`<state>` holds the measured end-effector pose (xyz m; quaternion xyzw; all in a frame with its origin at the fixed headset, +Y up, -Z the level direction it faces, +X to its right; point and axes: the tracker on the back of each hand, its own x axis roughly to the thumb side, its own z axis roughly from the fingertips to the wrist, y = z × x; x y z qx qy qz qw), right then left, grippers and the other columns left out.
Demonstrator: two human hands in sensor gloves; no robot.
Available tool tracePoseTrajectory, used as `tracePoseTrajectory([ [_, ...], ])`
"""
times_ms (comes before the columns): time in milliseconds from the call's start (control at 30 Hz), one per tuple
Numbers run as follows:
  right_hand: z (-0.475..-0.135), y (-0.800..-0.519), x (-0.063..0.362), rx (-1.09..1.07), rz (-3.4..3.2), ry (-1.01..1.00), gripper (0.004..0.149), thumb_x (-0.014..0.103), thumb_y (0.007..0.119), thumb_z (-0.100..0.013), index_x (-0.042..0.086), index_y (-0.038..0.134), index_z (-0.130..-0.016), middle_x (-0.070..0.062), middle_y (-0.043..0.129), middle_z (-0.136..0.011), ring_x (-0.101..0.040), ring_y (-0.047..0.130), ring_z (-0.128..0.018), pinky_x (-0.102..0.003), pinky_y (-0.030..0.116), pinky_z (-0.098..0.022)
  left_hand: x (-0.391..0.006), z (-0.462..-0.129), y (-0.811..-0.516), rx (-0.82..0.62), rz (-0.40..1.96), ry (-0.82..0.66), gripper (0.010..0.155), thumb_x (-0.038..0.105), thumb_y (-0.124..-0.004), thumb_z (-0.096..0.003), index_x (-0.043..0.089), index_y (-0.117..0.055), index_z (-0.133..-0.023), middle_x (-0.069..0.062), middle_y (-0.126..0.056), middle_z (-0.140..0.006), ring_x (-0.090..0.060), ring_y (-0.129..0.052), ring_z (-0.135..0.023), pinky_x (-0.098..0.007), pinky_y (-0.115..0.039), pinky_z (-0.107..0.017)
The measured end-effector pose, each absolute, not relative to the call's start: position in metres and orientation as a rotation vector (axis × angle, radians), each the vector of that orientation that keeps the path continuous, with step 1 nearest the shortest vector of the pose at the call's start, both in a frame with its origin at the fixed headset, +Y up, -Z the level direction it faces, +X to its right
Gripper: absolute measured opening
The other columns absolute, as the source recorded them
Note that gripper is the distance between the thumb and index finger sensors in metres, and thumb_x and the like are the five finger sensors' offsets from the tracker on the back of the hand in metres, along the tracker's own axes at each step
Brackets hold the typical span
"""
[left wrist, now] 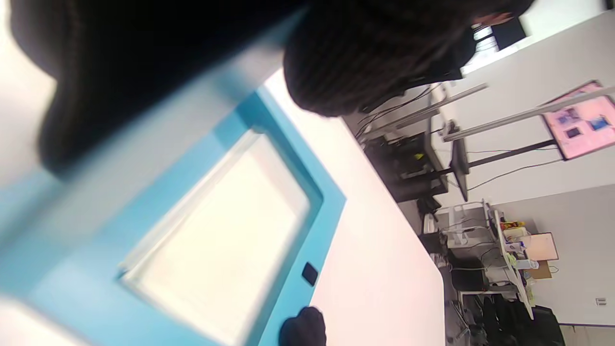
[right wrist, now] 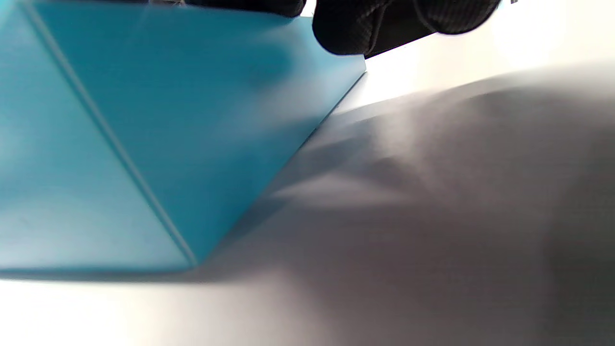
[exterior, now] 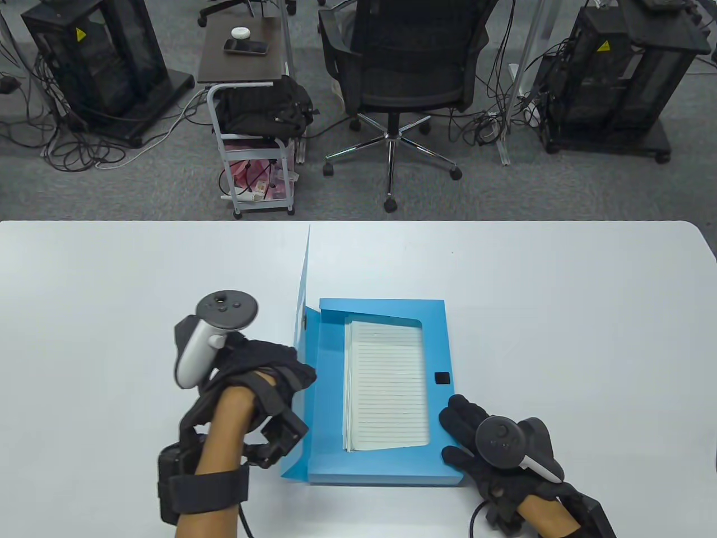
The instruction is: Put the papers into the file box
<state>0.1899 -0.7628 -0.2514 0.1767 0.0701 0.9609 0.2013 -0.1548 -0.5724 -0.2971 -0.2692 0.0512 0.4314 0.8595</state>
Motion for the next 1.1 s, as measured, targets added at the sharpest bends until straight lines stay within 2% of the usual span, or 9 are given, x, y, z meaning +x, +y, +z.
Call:
tracePoseTrajectory([
  [200,-0.252,-0.762,0.19,0.491,2.691,0.192,0.063,0.055,0.063,-0.038,0.03,0.049,-0.094,0.003,0.039,-0.106,-0.03,0.058,-0.1,-0.064,0.056,-0.067,-0.068,-0.3,-0.599,-0.51,0.859,-0.039,0.062,0.036,-0.083,-0.0407,-0.012,-0.075,-0.08,-0.032,-0.098,-0.054,-0.039,-0.113,-0.029,-0.051,-0.085,-0.043],
  [333,-0.254,-0.761,0.19,0.459,2.692,0.158,0.057,0.052,0.062,-0.04,0.032,0.052,-0.092,0.005,0.042,-0.105,-0.029,0.064,-0.097,-0.064,0.058,-0.066,-0.026,-0.309,-0.631,-0.552,0.806,-0.029,0.062,0.035,-0.084,-0.0401,-0.012,-0.076,-0.079,-0.033,-0.098,-0.052,-0.039,-0.113,-0.027,-0.051,-0.085,-0.042],
  [400,-0.255,-0.759,0.188,0.464,2.729,0.128,0.051,0.047,0.061,-0.042,0.033,0.055,-0.091,0.006,0.046,-0.104,-0.027,0.068,-0.096,-0.063,0.06,-0.066,-0.015,-0.314,-0.645,-0.558,0.748,-0.053,0.062,0.036,-0.085,-0.0397,-0.013,-0.077,-0.077,-0.034,-0.098,-0.049,-0.037,-0.114,-0.024,-0.049,-0.087,-0.04],
  [567,-0.257,-0.761,0.189,0.46,2.713,0.153,0.051,0.046,0.06,-0.042,0.033,0.054,-0.091,0.006,0.045,-0.105,-0.026,0.069,-0.096,-0.062,0.06,-0.067,0.002,-0.319,-0.679,-0.603,0.727,-0.053,0.061,0.035,-0.086,-0.0393,-0.013,-0.077,-0.076,-0.035,-0.098,-0.048,-0.038,-0.114,-0.023,-0.049,-0.087,-0.04],
  [833,-0.257,-0.759,0.193,0.479,2.68,0.174,0.052,0.044,0.06,-0.043,0.031,0.052,-0.093,0.004,0.044,-0.106,-0.027,0.073,-0.094,-0.066,0.057,-0.067,0.03,-0.322,-0.694,-0.585,0.561,-0.013,0.063,0.038,-0.088,-0.0385,-0.015,-0.08,-0.071,-0.035,-0.098,-0.04,-0.035,-0.116,-0.014,-0.047,-0.09,-0.035],
  [967,-0.261,-0.743,0.217,0.38,2.648,0.026,0.047,0.041,0.06,-0.044,0.024,0.062,-0.088,-0.004,0.06,-0.104,-0.03,0.074,-0.091,-0.067,0.055,-0.066,0.049,-0.319,-0.693,-0.528,0.41,0.013,0.064,0.04,-0.088,-0.0379,-0.015,-0.081,-0.07,-0.035,-0.099,-0.037,-0.035,-0.116,-0.011,-0.047,-0.09,-0.033],
  [1033,-0.264,-0.735,0.234,0.262,2.688,-0.11,0.047,0.04,0.06,-0.044,0.022,0.063,-0.087,-0.006,0.06,-0.103,-0.032,0.071,-0.092,-0.068,0.051,-0.067,0.06,-0.318,-0.695,-0.522,0.327,0.027,0.065,0.042,-0.088,-0.0379,-0.014,-0.082,-0.071,-0.035,-0.099,-0.037,-0.035,-0.115,-0.011,-0.047,-0.09,-0.033],
  [1100,-0.266,-0.734,0.248,0.165,2.74,-0.157,0.049,0.041,0.059,-0.044,0.022,0.06,-0.089,-0.007,0.057,-0.104,-0.033,0.067,-0.093,-0.068,0.049,-0.067,0.071,-0.319,-0.701,-0.506,0.241,0.033,0.066,0.045,-0.089,-0.037,-0.011,-0.083,-0.07,-0.035,-0.099,-0.035,-0.034,-0.115,-0.008,-0.046,-0.091,-0.032],
])
